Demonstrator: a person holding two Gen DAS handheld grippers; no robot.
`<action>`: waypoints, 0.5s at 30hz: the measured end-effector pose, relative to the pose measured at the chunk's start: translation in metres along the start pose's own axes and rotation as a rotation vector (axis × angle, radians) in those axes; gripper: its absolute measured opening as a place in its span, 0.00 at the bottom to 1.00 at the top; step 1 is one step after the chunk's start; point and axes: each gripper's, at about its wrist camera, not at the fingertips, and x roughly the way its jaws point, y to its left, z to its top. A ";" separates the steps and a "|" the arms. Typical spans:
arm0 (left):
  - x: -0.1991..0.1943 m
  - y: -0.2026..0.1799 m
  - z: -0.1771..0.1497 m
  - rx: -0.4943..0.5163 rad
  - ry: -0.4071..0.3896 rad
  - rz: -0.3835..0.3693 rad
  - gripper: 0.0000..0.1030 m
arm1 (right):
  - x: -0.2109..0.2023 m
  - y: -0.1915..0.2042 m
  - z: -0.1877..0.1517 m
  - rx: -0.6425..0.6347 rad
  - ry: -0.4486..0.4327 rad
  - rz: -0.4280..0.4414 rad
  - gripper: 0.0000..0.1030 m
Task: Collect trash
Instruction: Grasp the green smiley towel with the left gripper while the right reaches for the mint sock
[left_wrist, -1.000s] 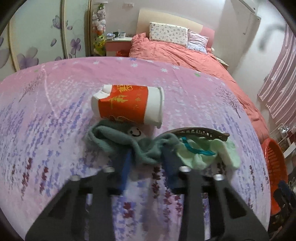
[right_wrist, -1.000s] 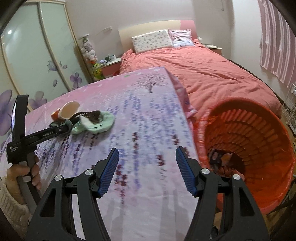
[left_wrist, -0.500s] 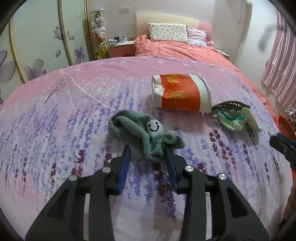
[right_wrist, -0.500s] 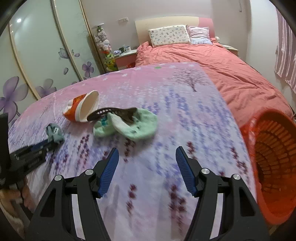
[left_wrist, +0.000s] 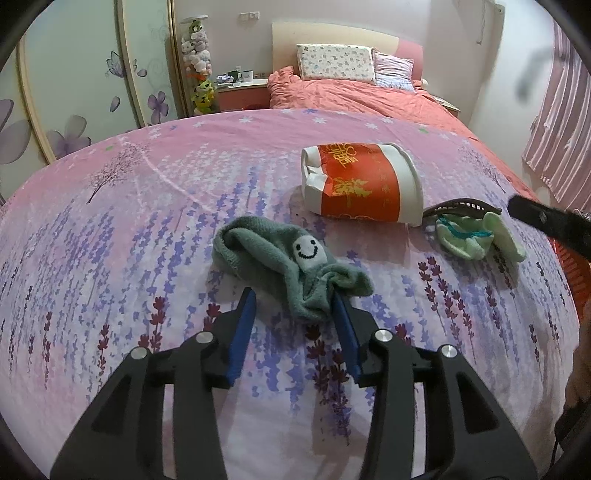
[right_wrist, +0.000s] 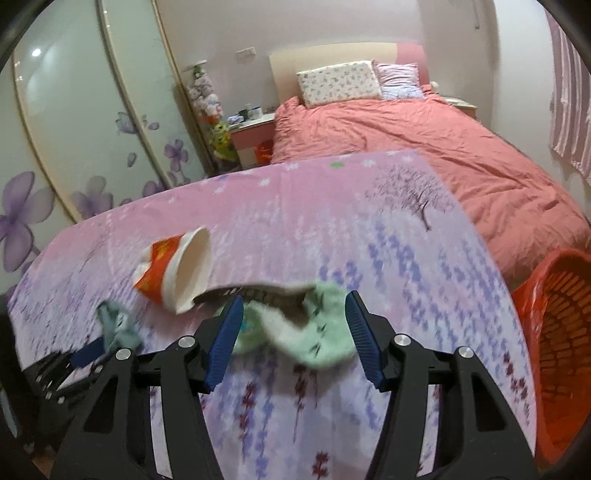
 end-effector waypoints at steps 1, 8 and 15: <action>0.000 0.000 0.000 -0.001 0.000 -0.001 0.42 | 0.003 -0.001 0.002 0.002 0.004 -0.011 0.52; 0.000 -0.002 -0.001 -0.002 0.001 -0.007 0.43 | 0.011 -0.021 -0.012 0.043 0.061 0.021 0.51; 0.001 -0.003 -0.001 0.003 0.002 -0.004 0.44 | 0.021 -0.008 -0.026 -0.054 0.102 -0.031 0.32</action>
